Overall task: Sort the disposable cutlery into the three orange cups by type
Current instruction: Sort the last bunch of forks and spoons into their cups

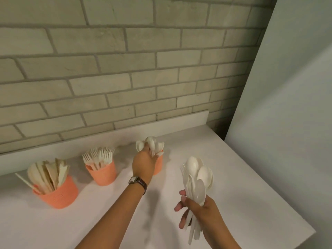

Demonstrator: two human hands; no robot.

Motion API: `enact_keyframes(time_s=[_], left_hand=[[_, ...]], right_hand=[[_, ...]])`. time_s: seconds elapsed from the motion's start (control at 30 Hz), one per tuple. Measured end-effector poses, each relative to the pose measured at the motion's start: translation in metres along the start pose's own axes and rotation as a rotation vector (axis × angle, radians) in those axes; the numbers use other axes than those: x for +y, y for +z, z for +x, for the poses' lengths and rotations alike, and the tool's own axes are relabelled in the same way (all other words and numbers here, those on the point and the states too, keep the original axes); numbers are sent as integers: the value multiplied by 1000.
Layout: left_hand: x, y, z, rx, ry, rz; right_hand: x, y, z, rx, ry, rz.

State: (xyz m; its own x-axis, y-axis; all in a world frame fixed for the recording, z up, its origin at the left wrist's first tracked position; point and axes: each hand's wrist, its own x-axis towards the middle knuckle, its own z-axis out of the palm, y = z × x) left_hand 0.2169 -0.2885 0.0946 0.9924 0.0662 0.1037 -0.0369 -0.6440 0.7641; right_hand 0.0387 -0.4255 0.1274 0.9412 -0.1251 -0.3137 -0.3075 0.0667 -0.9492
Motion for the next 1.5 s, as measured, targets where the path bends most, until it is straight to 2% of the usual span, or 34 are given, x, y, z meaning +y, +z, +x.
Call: enact_keyframes(time_s=[0.13,0.2,0.33,0.43,0.57,0.7,0.83,0.97,1.13,1.33,1.43,1.5], left_hand=[[14,-27,-39,163,40,-33],[22,-42,-64,182,38,-143],[47,-52,-122,-38,-51,-412],[51,-41,-143,-79,-35,-407],[54,-29,-148,7,-29,-329],[58,-27,-146,35,-70,-357],[65,-43,-126,25,-180,-551],[68,-59,-90,229,-201,-743],[52,-49,-31,488,-87,-481],[18,-3,0,364,2,30],[6,8,6,367,118,399],[4,11,9,365,110,572]], right_hand=[[-11,0,13,-25,10,-17],[-12,0,19,-2,-8,-40],[-17,1,32,29,-55,-60],[-21,5,38,13,-104,-102],[-16,11,42,-34,-160,-167],[-13,15,41,-148,-171,-202],[-21,3,50,-251,-125,-172],[-17,-16,63,-230,-28,-101],[-12,-38,74,-125,19,-20],[-17,-45,85,-123,-33,17],[-19,-40,87,-144,-44,22],[-19,-37,87,-144,-50,37]])
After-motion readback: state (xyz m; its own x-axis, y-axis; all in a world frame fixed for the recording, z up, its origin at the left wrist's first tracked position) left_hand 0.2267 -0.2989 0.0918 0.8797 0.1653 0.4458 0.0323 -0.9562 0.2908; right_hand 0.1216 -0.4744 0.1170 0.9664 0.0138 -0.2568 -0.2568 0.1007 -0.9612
